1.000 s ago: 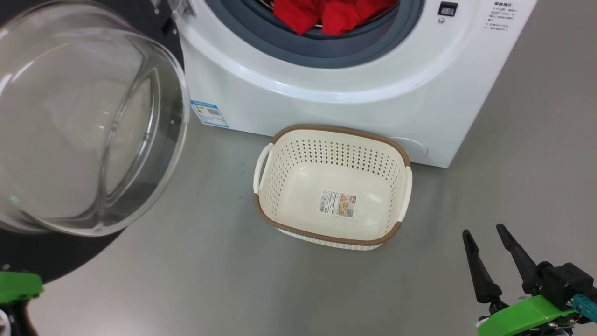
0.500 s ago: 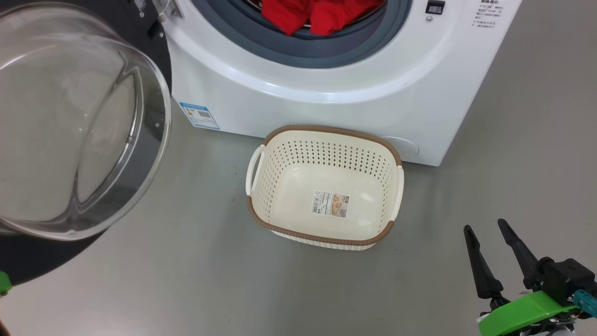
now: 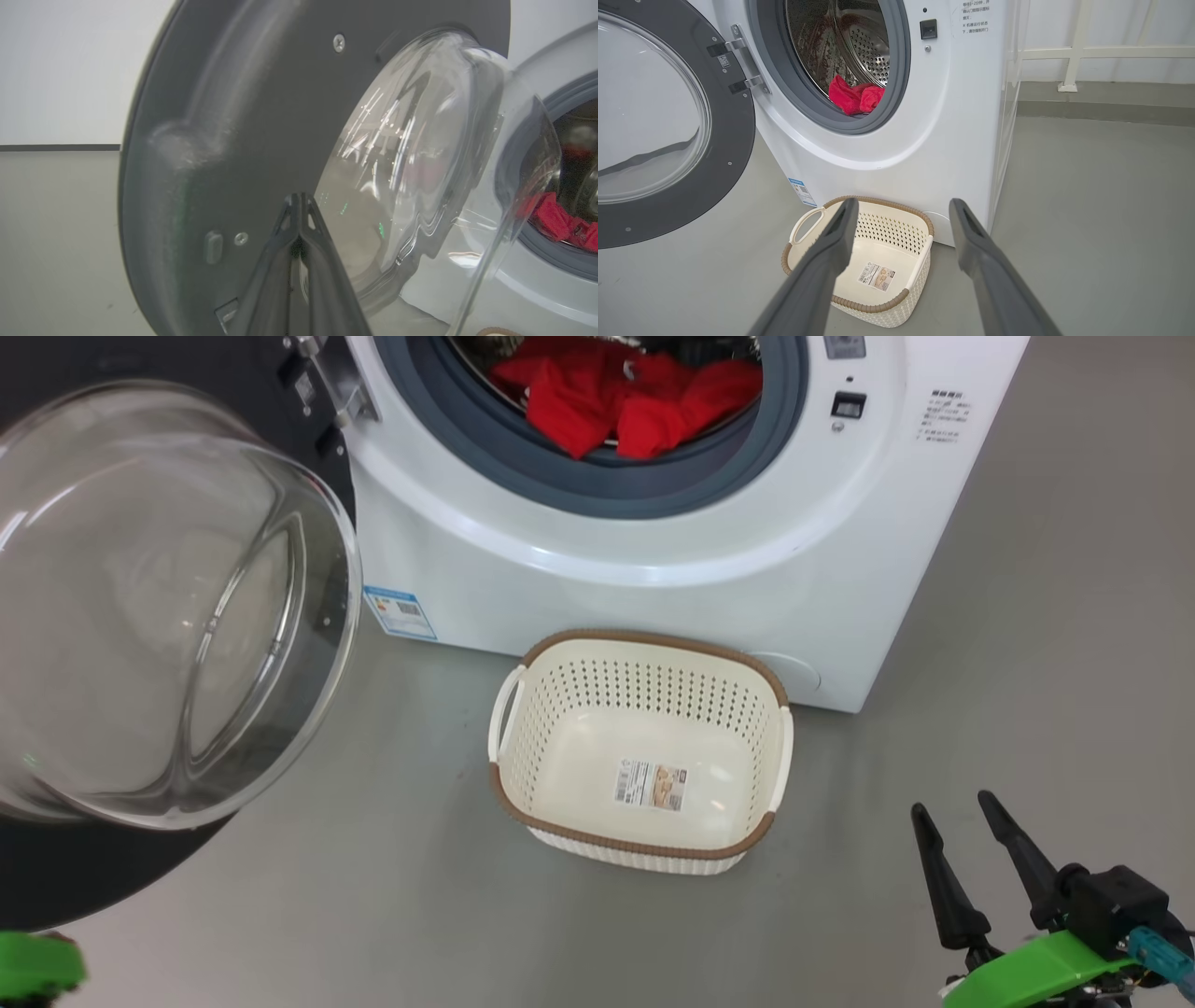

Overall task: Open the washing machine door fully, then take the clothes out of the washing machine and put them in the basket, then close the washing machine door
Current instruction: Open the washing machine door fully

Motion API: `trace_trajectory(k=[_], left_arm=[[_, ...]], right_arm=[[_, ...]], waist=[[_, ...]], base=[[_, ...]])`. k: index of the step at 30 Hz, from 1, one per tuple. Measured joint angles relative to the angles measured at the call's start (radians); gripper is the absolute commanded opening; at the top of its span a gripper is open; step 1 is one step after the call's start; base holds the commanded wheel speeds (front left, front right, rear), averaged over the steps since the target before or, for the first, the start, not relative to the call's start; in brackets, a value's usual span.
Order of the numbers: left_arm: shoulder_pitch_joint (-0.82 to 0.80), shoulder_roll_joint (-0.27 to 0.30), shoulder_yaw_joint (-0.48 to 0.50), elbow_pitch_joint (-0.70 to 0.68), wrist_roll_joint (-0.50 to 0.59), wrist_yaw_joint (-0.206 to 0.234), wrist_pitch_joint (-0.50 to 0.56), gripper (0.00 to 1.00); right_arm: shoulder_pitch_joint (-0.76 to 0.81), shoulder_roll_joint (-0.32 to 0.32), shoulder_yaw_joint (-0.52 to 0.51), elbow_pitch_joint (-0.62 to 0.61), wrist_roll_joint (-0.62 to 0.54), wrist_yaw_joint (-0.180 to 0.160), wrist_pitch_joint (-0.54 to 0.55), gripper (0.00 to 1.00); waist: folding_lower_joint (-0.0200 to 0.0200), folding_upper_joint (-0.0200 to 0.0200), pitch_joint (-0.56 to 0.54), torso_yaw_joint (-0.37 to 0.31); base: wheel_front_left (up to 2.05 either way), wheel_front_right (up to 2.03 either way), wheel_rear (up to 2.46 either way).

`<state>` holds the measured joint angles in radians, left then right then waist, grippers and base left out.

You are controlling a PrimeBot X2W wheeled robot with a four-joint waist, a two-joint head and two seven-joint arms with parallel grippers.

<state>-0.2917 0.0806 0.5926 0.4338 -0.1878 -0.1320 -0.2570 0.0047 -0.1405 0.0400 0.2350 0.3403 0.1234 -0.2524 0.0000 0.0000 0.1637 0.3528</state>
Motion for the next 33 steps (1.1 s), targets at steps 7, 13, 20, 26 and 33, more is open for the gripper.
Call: trace_trajectory(k=[7,13,20,26,33], left_arm=[[0.103,-0.017,-0.119,-0.084,-0.007,0.000,0.000,0.27],[0.180,-0.028,-0.249,-0.143,-0.012,0.000,0.000,0.59],[0.247,-0.023,-0.330,-0.189,-0.034,0.000,0.000,1.00],[0.282,0.006,-0.413,-0.226,-0.037,0.000,0.000,1.00],[0.319,0.008,-0.484,-0.281,-0.066,0.000,0.000,1.00]], right_arm=[[0.038,0.010,-0.019,0.001,0.001,0.000,0.000,1.00],[0.061,0.017,-0.040,-0.004,0.001,0.000,0.000,1.00],[0.062,0.019,-0.060,-0.011,0.001,0.000,0.000,1.00],[0.064,0.020,-0.062,-0.016,0.001,0.000,0.000,1.00],[0.073,0.020,-0.084,-0.023,0.001,0.000,0.000,1.00]], waist=[[0.0000,0.0000,-0.047,-0.002],[0.0000,0.0000,-0.077,-0.006],[0.0000,0.0000,-0.087,-0.042],[0.0000,0.0000,-0.095,-0.084],[0.0000,0.0000,-0.101,-0.145]], base=[[0.00,0.00,0.00],[0.00,0.00,0.00],[0.00,0.00,0.00],[0.00,0.00,0.00],[0.00,0.00,0.00]])
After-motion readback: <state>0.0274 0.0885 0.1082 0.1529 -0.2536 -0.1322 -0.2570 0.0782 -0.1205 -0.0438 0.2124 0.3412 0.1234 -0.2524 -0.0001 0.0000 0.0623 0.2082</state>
